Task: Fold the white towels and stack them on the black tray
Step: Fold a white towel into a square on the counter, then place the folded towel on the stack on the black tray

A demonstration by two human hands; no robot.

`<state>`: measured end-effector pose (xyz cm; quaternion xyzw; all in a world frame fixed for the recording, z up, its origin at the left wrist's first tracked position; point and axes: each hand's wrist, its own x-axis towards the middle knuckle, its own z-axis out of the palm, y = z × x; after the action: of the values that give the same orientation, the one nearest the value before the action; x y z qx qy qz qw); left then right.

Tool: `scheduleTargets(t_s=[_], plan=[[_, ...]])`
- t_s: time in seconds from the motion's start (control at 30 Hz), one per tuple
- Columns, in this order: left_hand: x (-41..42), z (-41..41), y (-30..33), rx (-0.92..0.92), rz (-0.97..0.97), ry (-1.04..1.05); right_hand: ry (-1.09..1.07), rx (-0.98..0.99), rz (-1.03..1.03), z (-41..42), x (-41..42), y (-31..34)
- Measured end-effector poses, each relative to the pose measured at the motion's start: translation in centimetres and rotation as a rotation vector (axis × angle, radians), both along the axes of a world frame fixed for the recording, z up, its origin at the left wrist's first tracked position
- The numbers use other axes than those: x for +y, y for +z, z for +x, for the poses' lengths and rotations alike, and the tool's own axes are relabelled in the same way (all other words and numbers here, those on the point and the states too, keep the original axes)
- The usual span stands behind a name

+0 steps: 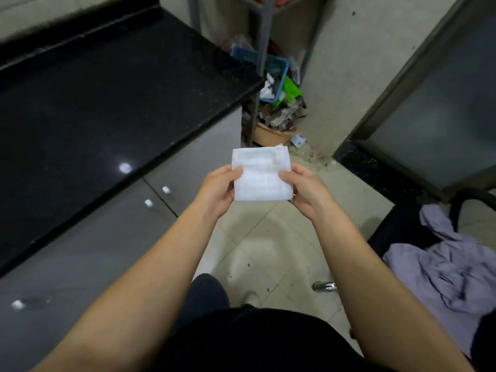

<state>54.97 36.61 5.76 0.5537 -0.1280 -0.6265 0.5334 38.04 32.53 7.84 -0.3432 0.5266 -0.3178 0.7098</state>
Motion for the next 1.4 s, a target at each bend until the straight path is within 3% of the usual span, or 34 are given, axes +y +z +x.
scheduleTargets(t_s=[0.3, 0.53, 0.8, 1.07, 1.23, 1.4], plan=[[-19.9, -0.5, 3.6, -0.060, -0.154, -0.012, -0.084, -0.062, -0.139, 0.0, -18.8, 2.3], [-37.3, 2.4, 13.6, -0.293, -0.380, -0.075, -0.096, -0.014, -0.382, 2.4, -36.8, 10.6], [-52.2, 6.2, 22.5, -0.543, -0.525, 0.166, 0.089, 0.171, -0.779, 7.0, -55.3, 20.0], [-68.0, 11.9, 25.9, -0.720, -0.397, 0.461, 0.407, 0.471, -1.149, 15.1, -74.5, 24.9], [-75.5, 15.5, 26.0, -0.758, -0.269, 0.591, 0.534, 0.512, -1.196, 20.5, -83.2, 25.9], [-78.2, 17.9, 22.5, -0.854, -0.062, 0.636, 0.646, 0.570, -1.196, 22.9, -86.4, 22.6]])
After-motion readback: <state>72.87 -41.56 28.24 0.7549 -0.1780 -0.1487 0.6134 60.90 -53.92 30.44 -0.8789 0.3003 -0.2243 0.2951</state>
